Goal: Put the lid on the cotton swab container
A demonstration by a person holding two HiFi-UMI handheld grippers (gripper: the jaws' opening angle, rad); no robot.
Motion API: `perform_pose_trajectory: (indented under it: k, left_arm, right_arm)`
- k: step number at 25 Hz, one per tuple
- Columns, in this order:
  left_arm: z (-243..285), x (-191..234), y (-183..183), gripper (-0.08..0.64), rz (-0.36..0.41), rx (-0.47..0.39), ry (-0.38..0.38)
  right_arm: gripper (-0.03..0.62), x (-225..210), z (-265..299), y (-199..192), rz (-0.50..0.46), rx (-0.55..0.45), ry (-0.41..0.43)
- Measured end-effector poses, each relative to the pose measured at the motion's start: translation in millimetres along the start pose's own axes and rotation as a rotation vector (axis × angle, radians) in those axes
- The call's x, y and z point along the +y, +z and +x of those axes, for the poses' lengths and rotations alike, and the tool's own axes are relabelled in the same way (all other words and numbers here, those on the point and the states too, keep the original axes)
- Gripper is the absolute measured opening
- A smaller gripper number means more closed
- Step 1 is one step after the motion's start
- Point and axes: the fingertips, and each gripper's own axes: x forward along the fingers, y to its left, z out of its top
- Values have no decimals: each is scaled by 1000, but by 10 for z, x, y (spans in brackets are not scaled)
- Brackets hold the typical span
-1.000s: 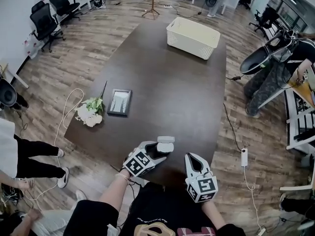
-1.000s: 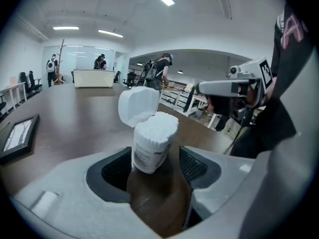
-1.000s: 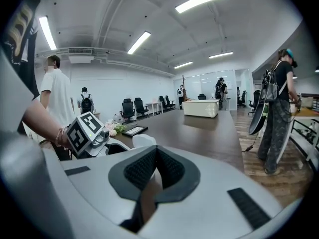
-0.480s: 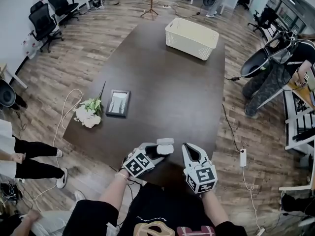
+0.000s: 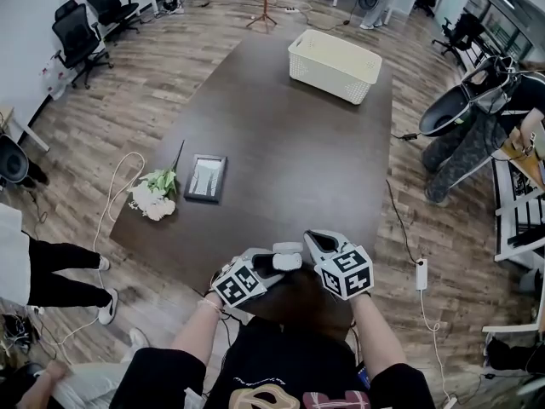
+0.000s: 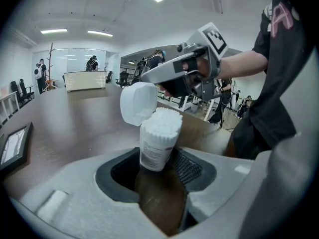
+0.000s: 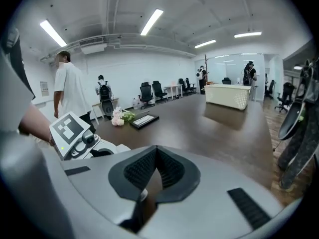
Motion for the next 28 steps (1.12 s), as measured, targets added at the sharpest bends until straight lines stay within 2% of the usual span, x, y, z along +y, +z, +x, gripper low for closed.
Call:
perform_pose_trajectory:
  k: [5, 8, 11, 18, 28]
  left_arm:
    - [1, -10, -10, 212, 9, 5, -8]
    - [-6, -3, -15, 212, 12, 2, 2]
    - [-1, 5, -6, 212, 10, 2, 5]
    - [3, -8, 2, 212, 8, 1, 10]
    - [-6, 4, -13, 212, 9, 3, 13]
  right_arm:
    - [8, 102, 98, -46, 9, 77, 110]
    - [8, 257, 57, -87, -30, 100, 167]
    - [8, 341, 29, -171, -84, 128, 172]
    - [8, 485, -43, -278, -67, 124, 175]
    - [8, 489, -46, -354, 49, 89, 142]
